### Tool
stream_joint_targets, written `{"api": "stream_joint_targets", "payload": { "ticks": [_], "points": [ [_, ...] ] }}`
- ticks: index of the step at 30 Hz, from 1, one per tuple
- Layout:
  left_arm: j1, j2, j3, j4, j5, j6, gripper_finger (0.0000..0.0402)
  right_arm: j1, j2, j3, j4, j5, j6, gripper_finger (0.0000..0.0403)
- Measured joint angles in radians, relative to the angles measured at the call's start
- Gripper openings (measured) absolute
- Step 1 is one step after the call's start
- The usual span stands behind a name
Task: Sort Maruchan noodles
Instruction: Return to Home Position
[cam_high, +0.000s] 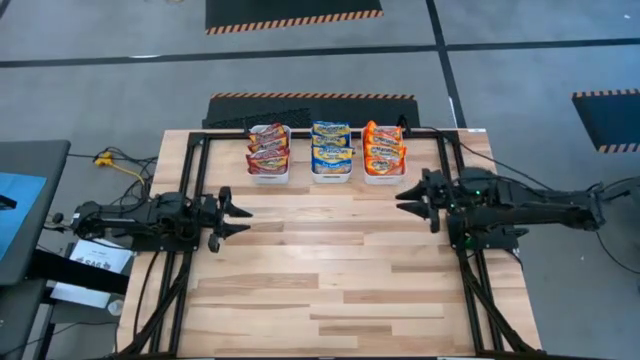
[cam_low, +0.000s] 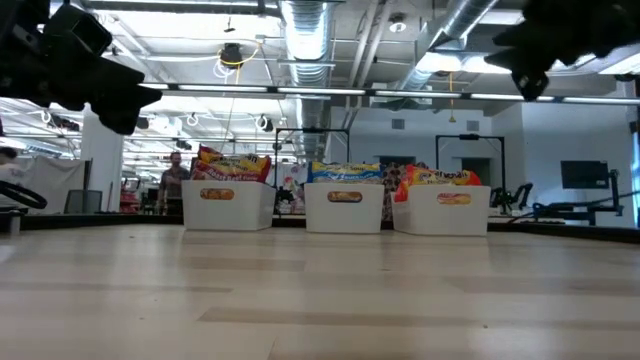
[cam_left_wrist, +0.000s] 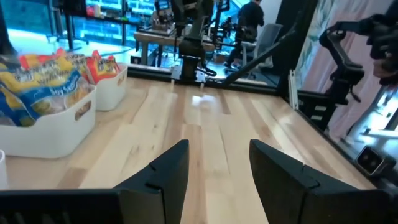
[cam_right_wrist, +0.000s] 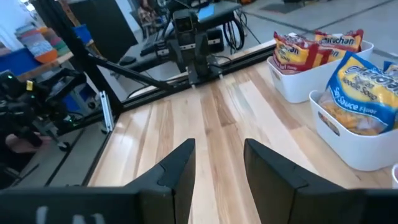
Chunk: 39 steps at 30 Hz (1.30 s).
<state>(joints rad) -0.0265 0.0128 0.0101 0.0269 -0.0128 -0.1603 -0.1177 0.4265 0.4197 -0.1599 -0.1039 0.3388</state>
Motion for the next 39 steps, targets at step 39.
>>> {"api": "stream_joint_targets", "payload": {
  "ticks": [39],
  "points": [
    [0.0,0.0,-0.002,0.0,0.001,0.007,0.0155,-0.002,-0.399,-0.333,-0.059,0.055,0.021,0.0162]
  ]
}}
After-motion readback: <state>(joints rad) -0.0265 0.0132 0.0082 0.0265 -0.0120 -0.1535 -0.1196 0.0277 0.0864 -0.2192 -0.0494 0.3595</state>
